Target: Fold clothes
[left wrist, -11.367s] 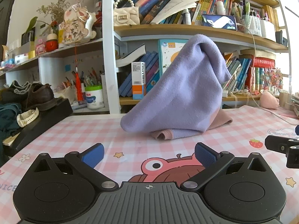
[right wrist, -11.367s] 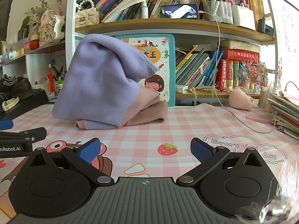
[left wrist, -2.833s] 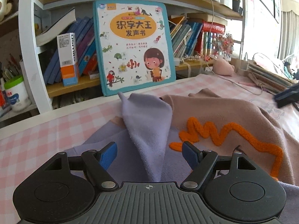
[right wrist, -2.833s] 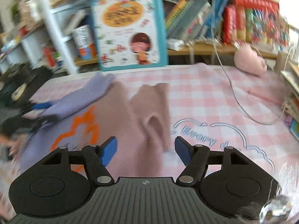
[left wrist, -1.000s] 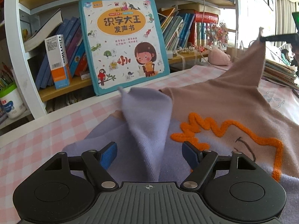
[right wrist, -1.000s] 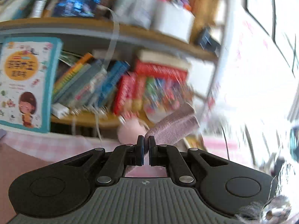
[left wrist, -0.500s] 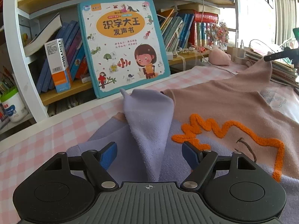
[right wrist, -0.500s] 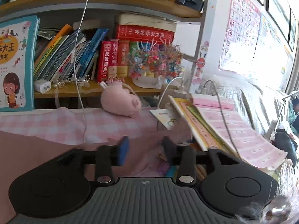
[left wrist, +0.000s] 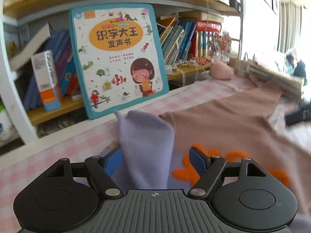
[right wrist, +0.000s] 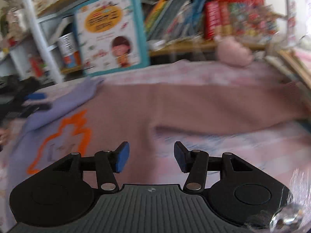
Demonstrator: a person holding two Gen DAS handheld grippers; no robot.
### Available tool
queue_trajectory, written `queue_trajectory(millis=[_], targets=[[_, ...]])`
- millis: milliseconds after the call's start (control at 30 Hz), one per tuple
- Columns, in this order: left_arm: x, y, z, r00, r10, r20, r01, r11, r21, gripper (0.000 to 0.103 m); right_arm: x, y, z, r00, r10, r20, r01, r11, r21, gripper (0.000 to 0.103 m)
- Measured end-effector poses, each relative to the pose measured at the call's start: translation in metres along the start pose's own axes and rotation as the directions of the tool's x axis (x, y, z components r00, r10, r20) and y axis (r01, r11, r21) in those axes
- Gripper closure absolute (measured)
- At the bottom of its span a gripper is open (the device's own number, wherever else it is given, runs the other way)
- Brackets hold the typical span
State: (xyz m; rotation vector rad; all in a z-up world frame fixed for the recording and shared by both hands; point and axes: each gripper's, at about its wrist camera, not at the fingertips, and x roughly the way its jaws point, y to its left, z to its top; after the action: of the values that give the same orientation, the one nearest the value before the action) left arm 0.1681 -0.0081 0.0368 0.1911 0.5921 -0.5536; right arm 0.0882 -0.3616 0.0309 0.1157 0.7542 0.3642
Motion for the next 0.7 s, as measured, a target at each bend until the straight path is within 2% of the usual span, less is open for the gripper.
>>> queue_trajectory(millis=[67,133,200,267,300,333,367,467,567,600,633,700], targets=[[0.005,0.006,0.005,1.000,-0.001,-0.003,0.001,1.000,-0.029,0.025,0.001,0.010,-0.005,1.000,0.015,-0.005,-0.015,1.000,-0.016,0.055],[0.009,0.012,0.007,1.000,-0.009,-0.012,0.008,0.998,-0.063,0.025,0.002,0.015,-0.009,1.000,-0.008,-0.011,0.007,0.999,-0.041,0.055],[0.013,0.019,0.003,0.999,-0.045,-0.030,0.041,0.993,-0.107,0.028,0.004,0.017,-0.014,0.999,-0.027,-0.023,0.026,0.998,-0.051,0.055],[0.016,0.024,-0.004,0.995,-0.092,-0.043,0.085,0.984,-0.156,0.039,0.005,0.016,-0.021,0.999,-0.035,-0.037,0.033,0.999,-0.041,0.057],[0.014,0.026,-0.006,0.994,-0.105,-0.034,0.098,0.980,-0.175,0.042,0.005,0.015,-0.025,0.998,-0.035,-0.043,0.034,0.999,-0.031,0.057],[0.009,0.028,-0.007,0.994,-0.108,-0.012,0.104,0.976,-0.190,0.053,0.006,0.013,-0.029,0.998,-0.036,-0.047,0.035,0.999,-0.022,0.058],[0.004,0.030,-0.008,0.994,-0.110,0.010,0.110,0.973,-0.205,0.067,0.005,0.012,-0.031,0.998,-0.038,-0.043,0.038,0.999,-0.019,0.062],[-0.011,0.037,-0.012,0.990,-0.115,0.076,0.131,0.960,-0.247,0.083,0.003,0.014,-0.037,0.998,-0.047,-0.034,0.047,0.999,-0.022,0.067],[-0.027,0.043,-0.016,0.983,-0.117,0.142,0.154,0.945,-0.288,0.096,0.003,0.019,-0.039,0.997,-0.068,-0.030,0.066,0.996,-0.061,0.068],[-0.032,0.045,-0.017,0.980,-0.116,0.164,0.162,0.940,-0.301,0.097,0.004,0.021,-0.039,0.997,-0.073,-0.031,0.071,0.995,-0.071,0.068],[-0.037,0.047,-0.018,0.976,-0.116,0.186,0.170,0.934,-0.313,0.103,0.004,0.023,-0.039,0.997,-0.077,-0.031,0.074,0.994,-0.080,0.068],[-0.047,0.051,-0.020,0.967,-0.113,0.229,0.188,0.922,-0.338,0.103,0.005,0.025,-0.040,0.997,-0.074,-0.032,0.071,0.994,-0.082,0.068]])
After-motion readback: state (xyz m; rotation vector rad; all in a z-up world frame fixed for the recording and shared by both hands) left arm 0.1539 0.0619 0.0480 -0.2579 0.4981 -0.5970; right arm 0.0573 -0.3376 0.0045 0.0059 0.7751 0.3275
